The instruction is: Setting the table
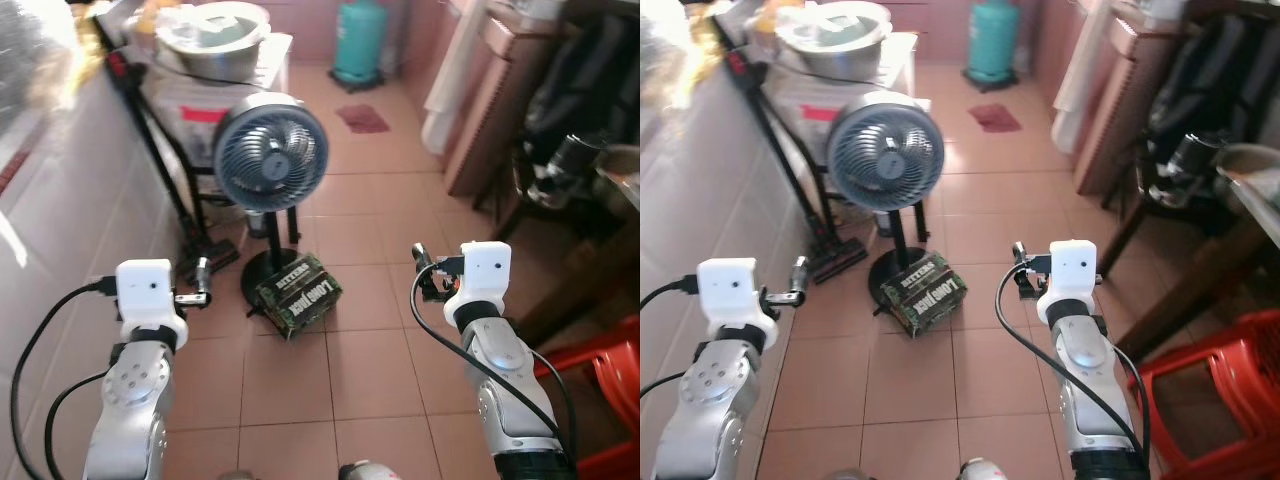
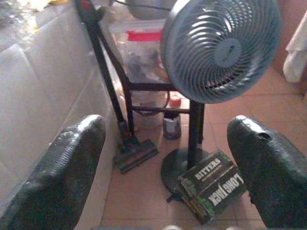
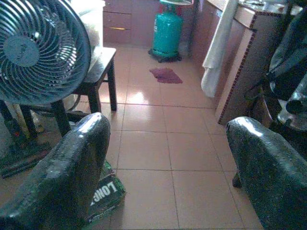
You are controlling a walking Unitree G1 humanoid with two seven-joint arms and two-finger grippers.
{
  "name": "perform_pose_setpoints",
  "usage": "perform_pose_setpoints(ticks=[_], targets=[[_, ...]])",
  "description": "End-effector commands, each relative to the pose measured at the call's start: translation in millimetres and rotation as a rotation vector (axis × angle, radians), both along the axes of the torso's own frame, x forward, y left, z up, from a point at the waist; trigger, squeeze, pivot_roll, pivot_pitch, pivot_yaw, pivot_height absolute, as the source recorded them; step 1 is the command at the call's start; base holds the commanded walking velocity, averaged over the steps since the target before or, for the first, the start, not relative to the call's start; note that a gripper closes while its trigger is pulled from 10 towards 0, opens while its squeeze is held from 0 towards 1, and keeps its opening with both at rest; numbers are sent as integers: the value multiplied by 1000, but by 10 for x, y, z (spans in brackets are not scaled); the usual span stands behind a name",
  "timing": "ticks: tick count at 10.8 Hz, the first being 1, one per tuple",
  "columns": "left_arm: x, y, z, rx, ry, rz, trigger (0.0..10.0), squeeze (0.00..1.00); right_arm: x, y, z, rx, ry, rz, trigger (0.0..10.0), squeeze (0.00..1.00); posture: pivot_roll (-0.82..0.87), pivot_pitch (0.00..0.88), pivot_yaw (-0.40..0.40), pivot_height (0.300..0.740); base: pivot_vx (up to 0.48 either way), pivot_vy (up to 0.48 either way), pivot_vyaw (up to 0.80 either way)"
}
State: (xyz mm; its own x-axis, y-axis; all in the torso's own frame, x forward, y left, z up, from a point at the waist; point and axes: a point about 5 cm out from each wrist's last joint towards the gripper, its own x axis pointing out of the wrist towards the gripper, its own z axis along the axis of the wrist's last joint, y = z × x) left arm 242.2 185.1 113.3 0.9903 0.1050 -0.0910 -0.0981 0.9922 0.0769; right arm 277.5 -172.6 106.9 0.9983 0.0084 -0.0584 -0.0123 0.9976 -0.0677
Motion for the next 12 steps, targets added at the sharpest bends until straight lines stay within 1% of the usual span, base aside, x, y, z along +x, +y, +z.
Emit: perform_pose_setpoints(ticks=[1, 2, 4, 5, 6, 7, 9, 10, 11, 12], targets=[[-19, 8, 36, 15, -2, -7, 10000, 0, -8, -30, 33, 11, -11, -12, 10000, 0, 35, 107, 47, 740, -285, 0, -788], [-33, 3, 8, 7, 9, -3, 10000, 0, 1, -4, -10, 20, -2, -14, 10000, 0, 40, 109, 50, 740, -285, 0, -788], [-25, -77, 23, -9, 0, -13, 10000, 0, 41, 47, 30, 33, -10, -5, 10000, 0, 39, 117, 38, 740, 0, 0, -788], [-14, -90, 73, 33, -27, -14, 10000, 0, 14, 23, 32, 31, -8, 0, 10000, 0, 33, 127, 27, 740, 0, 0, -775], [-2, -76, 69, 9, -22, -12, 10000, 0, -18, -16, 15, 24, 1, -6, 10000, 0, 30, 129, 24, 740, 0, 0, -775], [6, -53, 68, 19, -26, -5, 10000, 0, -30, -20, 12, 21, 3, -5, 10000, 0, 28, 130, 23, 740, 0, 0, -775], [21, -69, 72, 11, -27, -2, 10000, 0, 3, 31, 51, 19, -8, 15, 10000, 0, 24, 131, 21, 740, 0, 0, -772], [23, -79, 72, -7, -31, 7, 10000, 0, 16, 44, 67, 22, -11, 19, 10000, 0, 27, 130, 18, 740, 0, 0, -775], [12, -81, 68, -21, -33, 8, 10000, 0, 7, 37, 62, 22, -9, 21, 10000, 0, 27, 129, 16, 740, 0, 0, -775], [-7, -62, 58, -17, -28, 9, 10000, 0, -15, 28, 53, 22, -4, 18, 10000, 0, 25, 130, 16, 740, 0, 0, -769]])
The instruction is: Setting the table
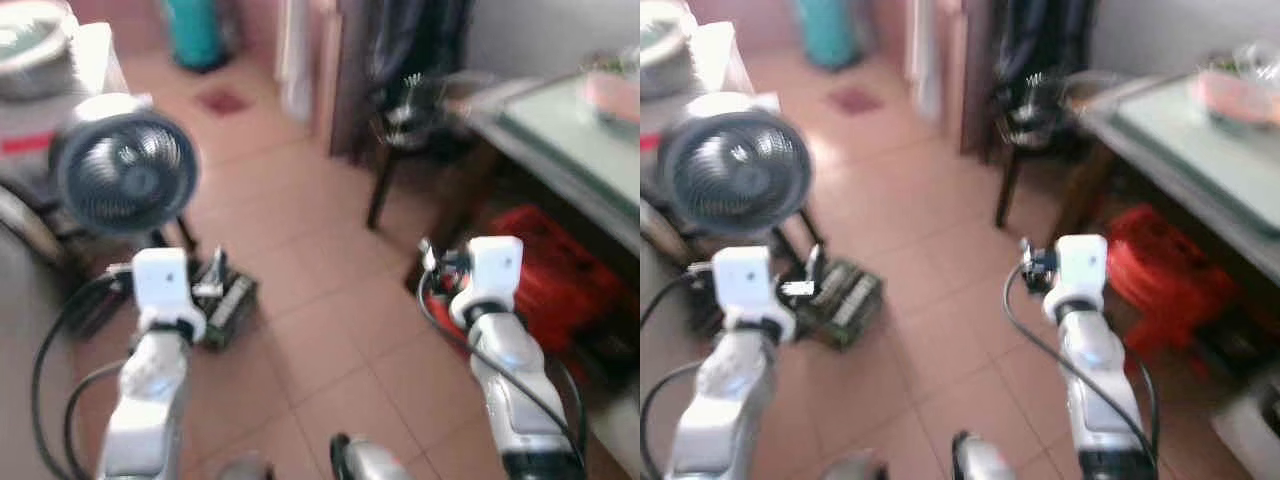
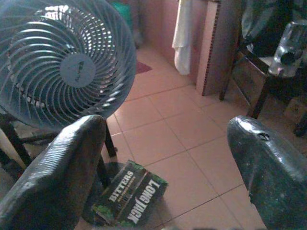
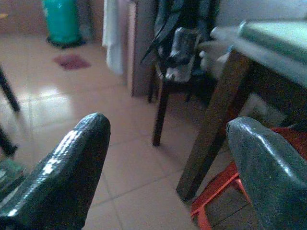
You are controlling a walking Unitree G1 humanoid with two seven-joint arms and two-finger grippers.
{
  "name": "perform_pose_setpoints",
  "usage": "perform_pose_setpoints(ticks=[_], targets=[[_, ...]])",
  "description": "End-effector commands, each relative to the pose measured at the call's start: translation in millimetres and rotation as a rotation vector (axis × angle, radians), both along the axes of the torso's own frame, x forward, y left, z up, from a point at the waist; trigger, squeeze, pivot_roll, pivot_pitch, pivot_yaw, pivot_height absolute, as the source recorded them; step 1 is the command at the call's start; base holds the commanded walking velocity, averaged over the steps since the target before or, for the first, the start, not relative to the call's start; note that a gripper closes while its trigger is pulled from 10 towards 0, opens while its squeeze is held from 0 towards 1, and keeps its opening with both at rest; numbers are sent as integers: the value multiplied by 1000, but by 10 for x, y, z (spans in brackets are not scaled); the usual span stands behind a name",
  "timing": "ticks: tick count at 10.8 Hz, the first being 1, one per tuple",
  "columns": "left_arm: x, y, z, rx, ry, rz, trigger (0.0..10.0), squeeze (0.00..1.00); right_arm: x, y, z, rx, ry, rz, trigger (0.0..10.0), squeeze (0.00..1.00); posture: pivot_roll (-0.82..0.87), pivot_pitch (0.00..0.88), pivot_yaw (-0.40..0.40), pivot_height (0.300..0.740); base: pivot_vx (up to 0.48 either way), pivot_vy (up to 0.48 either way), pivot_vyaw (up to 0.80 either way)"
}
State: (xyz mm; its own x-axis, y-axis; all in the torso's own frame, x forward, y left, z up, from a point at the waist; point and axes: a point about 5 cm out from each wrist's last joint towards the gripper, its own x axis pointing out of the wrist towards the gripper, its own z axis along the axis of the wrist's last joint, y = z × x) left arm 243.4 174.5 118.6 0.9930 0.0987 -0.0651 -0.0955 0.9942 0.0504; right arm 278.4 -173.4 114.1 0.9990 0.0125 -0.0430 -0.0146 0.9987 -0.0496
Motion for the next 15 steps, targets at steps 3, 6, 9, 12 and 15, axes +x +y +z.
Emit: perform_pose_setpoints(ticks=[3, 6, 9, 12, 15], targets=[[-20, 35, 7, 5, -7, 6, 10000, 0, -53, 41, -34, 7, 19, 11, 10000, 0, 22, 130, 23, 740, 0, 0, -775], [-65, 77, -79, -9, -20, 39, 10000, 0, -131, 21, -85, 22, 25, -27, 10000, 0, 13, 63, 42, 740, 0, 0, -769], [-76, 63, -244, 10, 8, 26, 10000, 0, -155, 36, -130, 27, 26, -40, 10000, 0, -4, 0, 56, 740, 0, 0, -769], [-244, 155, -386, 39, 44, 30, 10000, 0, -271, -62, -208, 3, 41, -50, 10000, 0, 1, 0, 57, 740, 0, 0, -513], [-197, 119, -349, 25, 22, -3, 10000, 0, -250, -11, -207, -5, 44, -21, 10000, 0, 2, 0, 51, 740, 0, 0, -735]])
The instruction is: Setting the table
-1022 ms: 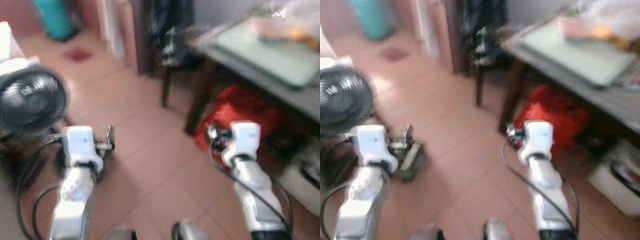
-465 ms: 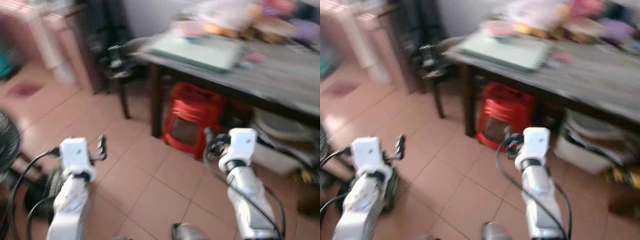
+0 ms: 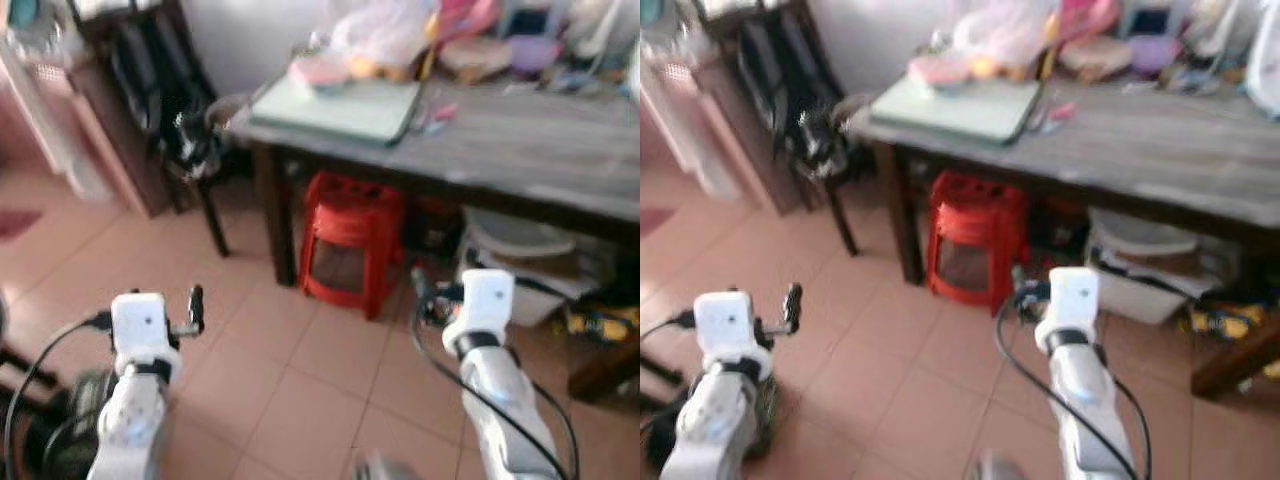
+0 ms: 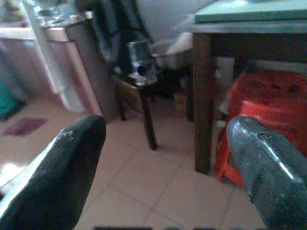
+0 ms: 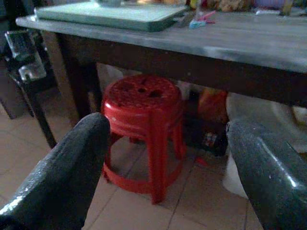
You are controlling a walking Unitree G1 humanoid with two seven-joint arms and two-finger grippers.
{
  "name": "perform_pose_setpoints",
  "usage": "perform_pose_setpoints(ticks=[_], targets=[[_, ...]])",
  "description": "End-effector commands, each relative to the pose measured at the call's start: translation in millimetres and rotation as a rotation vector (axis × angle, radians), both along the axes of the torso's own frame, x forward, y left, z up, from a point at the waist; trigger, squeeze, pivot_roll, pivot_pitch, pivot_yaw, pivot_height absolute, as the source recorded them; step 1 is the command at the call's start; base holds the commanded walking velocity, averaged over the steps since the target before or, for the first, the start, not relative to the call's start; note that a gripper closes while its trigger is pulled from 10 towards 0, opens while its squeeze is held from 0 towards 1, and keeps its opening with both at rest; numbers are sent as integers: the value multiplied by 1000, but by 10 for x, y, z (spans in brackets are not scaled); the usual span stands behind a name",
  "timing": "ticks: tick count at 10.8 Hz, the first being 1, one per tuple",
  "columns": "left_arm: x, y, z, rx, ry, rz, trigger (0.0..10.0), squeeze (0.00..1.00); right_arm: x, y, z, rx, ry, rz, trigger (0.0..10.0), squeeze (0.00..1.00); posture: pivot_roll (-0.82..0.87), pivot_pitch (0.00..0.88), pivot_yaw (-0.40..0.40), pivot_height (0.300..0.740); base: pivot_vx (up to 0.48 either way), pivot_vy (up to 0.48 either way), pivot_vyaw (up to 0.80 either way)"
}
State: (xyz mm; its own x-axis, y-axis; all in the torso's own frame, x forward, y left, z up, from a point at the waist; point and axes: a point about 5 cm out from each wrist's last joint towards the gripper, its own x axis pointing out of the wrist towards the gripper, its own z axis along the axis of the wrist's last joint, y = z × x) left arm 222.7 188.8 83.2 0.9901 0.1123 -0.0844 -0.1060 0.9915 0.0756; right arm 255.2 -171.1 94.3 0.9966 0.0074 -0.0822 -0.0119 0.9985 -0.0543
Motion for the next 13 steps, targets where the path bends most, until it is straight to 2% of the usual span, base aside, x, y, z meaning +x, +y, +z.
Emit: perform_pose_setpoints(ticks=[1, 3, 5, 8, 13], targets=[[25, -50, 23, -7, -7, -32, 10000, 0, -6, -30, 2, -1, 1, -13, 10000, 0, -2, 0, 53, 740, 0, 0, -781], [62, -105, 86, -27, -33, -54, 10000, 0, 25, -6, 58, -3, -16, -1, 10000, 0, 1, 18, 46, 740, 0, 0, -781], [36, -127, 73, -41, -22, -57, 10000, 0, -2, 24, 40, -3, -6, 18, 10000, 0, 4, 39, 40, 740, 0, -272, -781], [76, -153, 85, -54, -25, -69, 10000, 0, 87, 84, 110, 10, -36, 30, 10000, 0, -4, 45, 56, 740, 0, -305, -777], [132, -237, 125, -75, -35, -108, 10000, 0, 139, 110, 183, 5, -68, 46, 10000, 0, -10, 62, 58, 740, 0, -373, 0]])
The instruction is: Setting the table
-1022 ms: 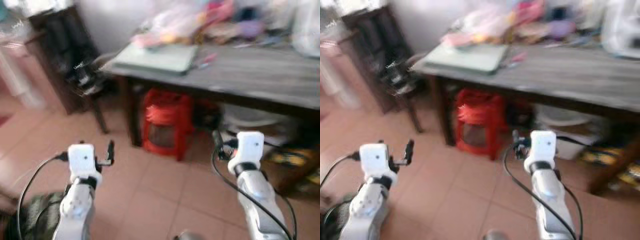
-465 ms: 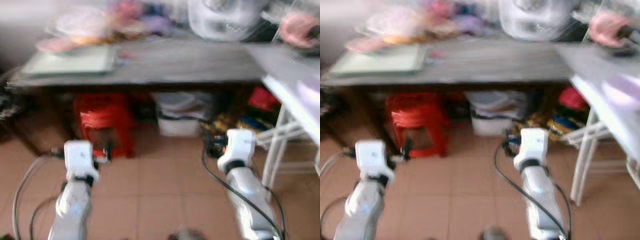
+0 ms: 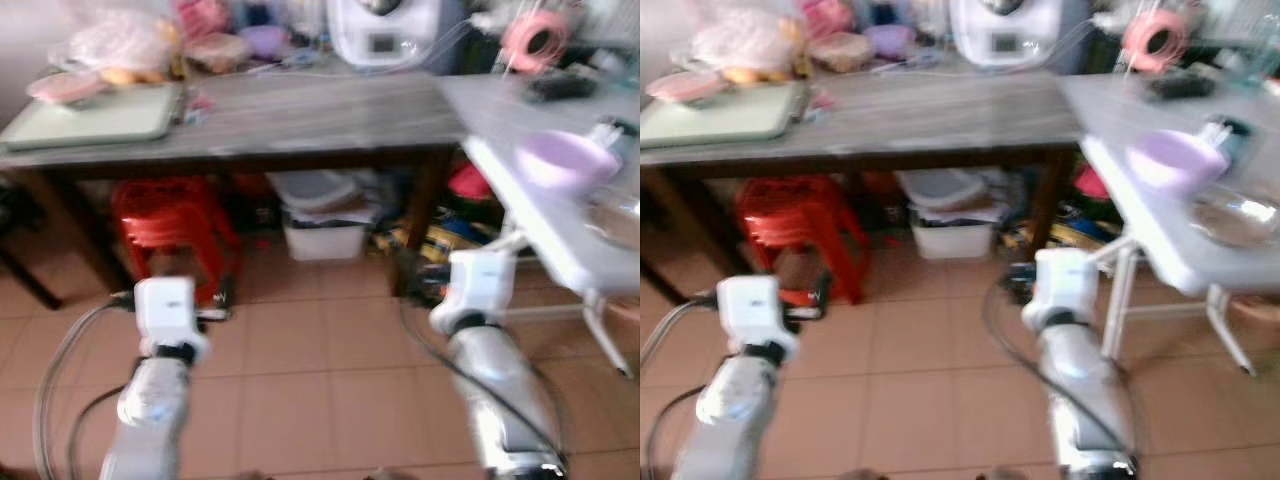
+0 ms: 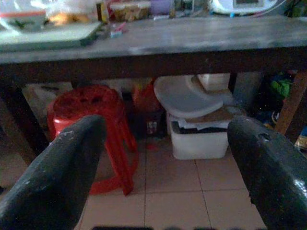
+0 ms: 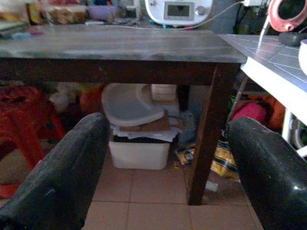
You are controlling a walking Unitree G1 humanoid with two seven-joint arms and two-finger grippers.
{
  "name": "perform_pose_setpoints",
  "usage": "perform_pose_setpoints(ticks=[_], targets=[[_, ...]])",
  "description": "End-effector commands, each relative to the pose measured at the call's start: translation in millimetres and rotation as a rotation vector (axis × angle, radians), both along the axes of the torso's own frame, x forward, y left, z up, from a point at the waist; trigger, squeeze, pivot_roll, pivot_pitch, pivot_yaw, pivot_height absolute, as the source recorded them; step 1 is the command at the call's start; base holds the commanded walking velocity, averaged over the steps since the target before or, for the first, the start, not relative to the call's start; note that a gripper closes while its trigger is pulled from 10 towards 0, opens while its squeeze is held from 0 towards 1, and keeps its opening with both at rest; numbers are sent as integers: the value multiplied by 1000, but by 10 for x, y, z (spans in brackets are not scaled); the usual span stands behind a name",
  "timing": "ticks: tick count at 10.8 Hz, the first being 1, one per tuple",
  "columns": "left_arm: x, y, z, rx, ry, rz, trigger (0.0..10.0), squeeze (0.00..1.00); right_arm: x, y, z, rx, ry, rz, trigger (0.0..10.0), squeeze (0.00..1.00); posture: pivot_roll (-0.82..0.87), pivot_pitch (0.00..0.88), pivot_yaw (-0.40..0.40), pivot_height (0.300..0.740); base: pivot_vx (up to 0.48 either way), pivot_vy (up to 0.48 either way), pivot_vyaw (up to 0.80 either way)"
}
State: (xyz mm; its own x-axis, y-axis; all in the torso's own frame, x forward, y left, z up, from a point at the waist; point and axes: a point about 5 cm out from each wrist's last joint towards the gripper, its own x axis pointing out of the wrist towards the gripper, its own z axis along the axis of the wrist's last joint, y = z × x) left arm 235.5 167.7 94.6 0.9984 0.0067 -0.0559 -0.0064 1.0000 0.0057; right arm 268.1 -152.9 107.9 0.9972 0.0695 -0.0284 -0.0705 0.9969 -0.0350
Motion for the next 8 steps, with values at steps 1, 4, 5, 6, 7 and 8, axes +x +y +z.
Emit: perform_pose_setpoints(ticks=[1, 4, 5, 6, 7, 8], targets=[[19, -38, 21, -10, -5, -13, 10000, 0, 26, -51, 64, -14, -24, -11, 10000, 0, -12, 67, 61, 740, 0, -420, 0], [42, -93, 45, -33, -14, -39, 10000, 0, 77, -46, 101, -18, -43, -7, 10000, 0, -14, 77, 69, 740, 263, -398, 0], [42, -102, 43, -39, -12, -46, 10000, 0, 69, -44, 86, -19, -40, -9, 10000, 0, -14, 78, 67, 740, 285, -382, 0], [47, -106, 46, -29, -13, -51, 10000, 0, 64, -36, 82, -19, -39, -7, 10000, 0, -14, 78, 67, 740, 330, -345, 0], [48, -111, 48, -33, -13, -53, 10000, 0, 63, -26, 85, -20, -41, -3, 10000, 0, -12, 81, 70, 740, 349, -322, 0], [47, -118, 50, -35, -12, -62, 10000, 0, 62, -23, 83, -20, -43, -2, 10000, 0, -11, 78, 70, 740, 356, -319, 0]])
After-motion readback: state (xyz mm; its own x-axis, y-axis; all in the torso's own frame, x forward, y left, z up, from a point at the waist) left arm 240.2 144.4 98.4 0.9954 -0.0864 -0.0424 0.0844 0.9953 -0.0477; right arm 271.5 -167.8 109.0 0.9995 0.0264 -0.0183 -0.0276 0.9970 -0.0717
